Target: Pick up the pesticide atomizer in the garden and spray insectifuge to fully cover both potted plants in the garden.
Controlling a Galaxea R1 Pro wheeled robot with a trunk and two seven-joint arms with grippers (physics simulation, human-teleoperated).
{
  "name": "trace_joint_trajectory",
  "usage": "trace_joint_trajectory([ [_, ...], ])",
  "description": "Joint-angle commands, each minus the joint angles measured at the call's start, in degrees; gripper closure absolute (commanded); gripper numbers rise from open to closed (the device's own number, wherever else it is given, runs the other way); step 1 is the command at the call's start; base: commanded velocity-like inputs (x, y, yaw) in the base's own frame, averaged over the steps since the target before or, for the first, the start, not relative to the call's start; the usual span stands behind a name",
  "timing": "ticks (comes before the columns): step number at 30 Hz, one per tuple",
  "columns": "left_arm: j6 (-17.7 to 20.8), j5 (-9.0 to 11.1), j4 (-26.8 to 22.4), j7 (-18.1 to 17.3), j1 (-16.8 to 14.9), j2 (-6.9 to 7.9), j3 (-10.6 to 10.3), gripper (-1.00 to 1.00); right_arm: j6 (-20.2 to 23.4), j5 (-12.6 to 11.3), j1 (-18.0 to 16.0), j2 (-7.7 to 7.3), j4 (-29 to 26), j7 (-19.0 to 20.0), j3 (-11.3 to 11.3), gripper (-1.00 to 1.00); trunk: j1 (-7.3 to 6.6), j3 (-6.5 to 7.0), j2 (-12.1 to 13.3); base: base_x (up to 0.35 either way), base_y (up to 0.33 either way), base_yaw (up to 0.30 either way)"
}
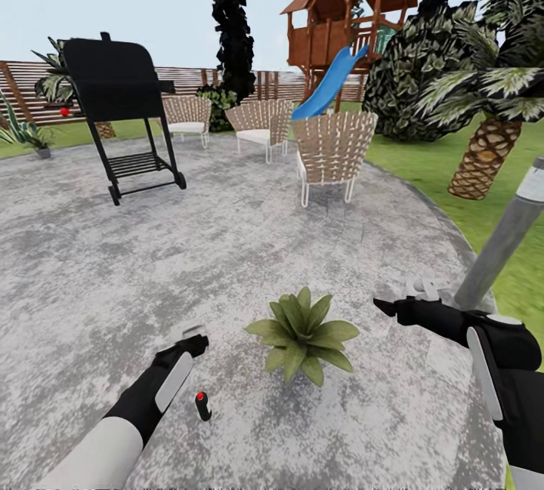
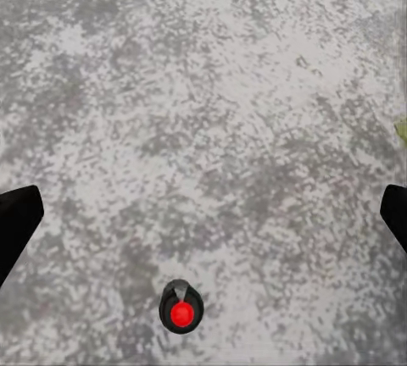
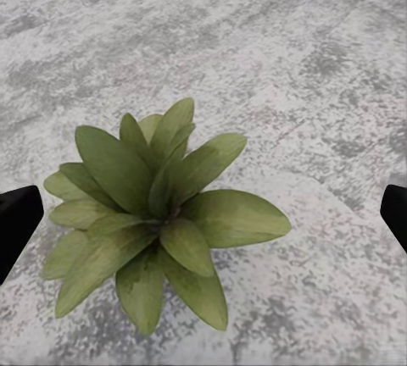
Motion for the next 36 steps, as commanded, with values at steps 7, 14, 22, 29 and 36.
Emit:
trace_joint_trajectory([
  [7,0.1,0.3,1.8,0.3,-0.8,0.11,-0.5,-1.0,0.3,0.2,-0.1,-0.06,0.0,0.3,-0.1,-1.0,0.17,-1.61,-0.1,0.0,0.0,0.0],
  [14,0.0,0.3,3.7,0.0,-0.9,0.11,-0.7,-1.0,0.3,0.2,-0.2,-0.11,0.0,0.3,-0.3,-1.0,0.35,-3.16,-0.2,0.0,0.0,0.0],
  [22,-0.4,0.4,5.2,-0.9,-1.7,0.16,-0.6,-1.0,0.3,0.2,-0.4,-0.15,0.0,0.3,-0.5,-1.0,0.55,-4.93,-0.3,0.0,0.0,0.0],
  [29,-1.1,0.4,11.7,-1.1,-7.3,0.01,-0.7,-1.0,0.2,0.2,-0.5,-0.15,0.0,0.3,-0.5,-1.0,0.73,-6.49,-0.4,0.0,0.0,0.0],
  [36,-8.2,-1.8,12.5,0.3,-7.4,-0.74,-3.7,-1.0,0.2,0.2,-0.1,-0.02,0.0,0.2,-0.1,-1.0,0.91,-8.04,-0.5,0.0,0.0,0.0],
])
